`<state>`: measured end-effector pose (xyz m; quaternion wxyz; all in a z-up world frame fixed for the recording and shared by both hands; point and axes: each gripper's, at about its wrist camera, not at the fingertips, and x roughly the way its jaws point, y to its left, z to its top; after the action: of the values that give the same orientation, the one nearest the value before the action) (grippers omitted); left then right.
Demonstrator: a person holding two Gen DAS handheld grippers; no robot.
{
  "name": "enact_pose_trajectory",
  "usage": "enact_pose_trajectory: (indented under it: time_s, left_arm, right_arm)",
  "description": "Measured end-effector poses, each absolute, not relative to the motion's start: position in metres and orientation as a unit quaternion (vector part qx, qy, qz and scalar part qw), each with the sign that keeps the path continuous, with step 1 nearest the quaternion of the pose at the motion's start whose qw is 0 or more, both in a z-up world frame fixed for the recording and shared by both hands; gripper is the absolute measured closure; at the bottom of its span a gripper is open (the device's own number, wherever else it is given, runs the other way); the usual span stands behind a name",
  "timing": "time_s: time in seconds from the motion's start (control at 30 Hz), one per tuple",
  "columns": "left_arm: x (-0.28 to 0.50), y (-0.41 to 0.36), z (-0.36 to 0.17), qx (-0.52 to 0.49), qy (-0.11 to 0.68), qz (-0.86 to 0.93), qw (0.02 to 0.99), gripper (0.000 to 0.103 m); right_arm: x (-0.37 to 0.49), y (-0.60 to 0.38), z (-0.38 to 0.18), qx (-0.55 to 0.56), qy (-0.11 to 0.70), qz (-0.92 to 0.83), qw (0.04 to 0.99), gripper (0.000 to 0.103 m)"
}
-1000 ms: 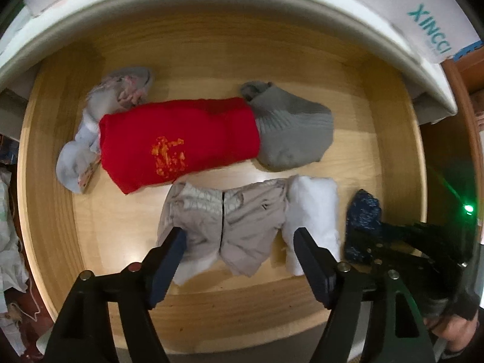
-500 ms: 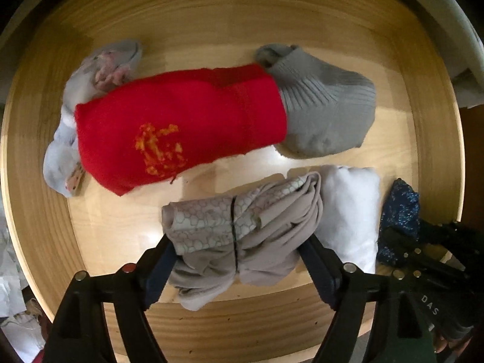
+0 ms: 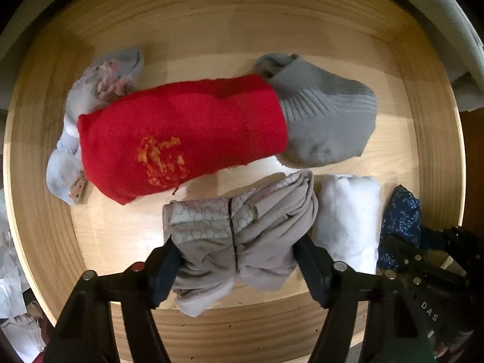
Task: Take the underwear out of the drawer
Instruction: 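Hold the navy underwear in the right gripper while the left gripper grasps the beige patterned underwear, then carry the beige patterned underwear with the left gripper over the white box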
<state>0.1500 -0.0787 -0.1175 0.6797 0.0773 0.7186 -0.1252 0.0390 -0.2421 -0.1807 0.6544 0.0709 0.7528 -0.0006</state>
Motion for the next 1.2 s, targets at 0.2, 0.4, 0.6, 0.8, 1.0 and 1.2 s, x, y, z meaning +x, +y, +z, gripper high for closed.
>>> enact_pose_trajectory:
  time_s: [0.2,0.4,0.6,0.8,1.0,1.2]
  left_arm:
    - [0.14,-0.078,-0.109,0.074,0.709,-0.12,0.691,0.043]
    - [0.129,-0.072,-0.099,0.076,0.706,-0.118,0.694,0.045]
    - [0.122,-0.059,-0.078,0.07,0.692,-0.13,0.707,0.045]
    - [0.112,-0.048,-0.049,0.078,0.671,-0.136,0.725,0.045]
    - [0.1,-0.039,-0.014,0.089,0.644,-0.149,0.745,0.045]
    - [0.086,-0.032,0.033,0.099,0.61,-0.171,0.767,0.045]
  right_arm:
    - [0.042,-0.241,-0.178,0.072,0.752,-0.001,0.655,0.073]
    - [0.042,-0.241,-0.18,0.073,0.752,-0.001,0.655,0.073]
    - [0.042,-0.241,-0.18,0.071,0.752,0.0,0.655,0.073]
    - [0.043,-0.241,-0.179,0.069,0.752,0.0,0.656,0.073]
    - [0.043,-0.241,-0.179,0.067,0.751,0.0,0.656,0.073]
    - [0.043,-0.241,-0.178,0.067,0.751,-0.001,0.657,0.073]
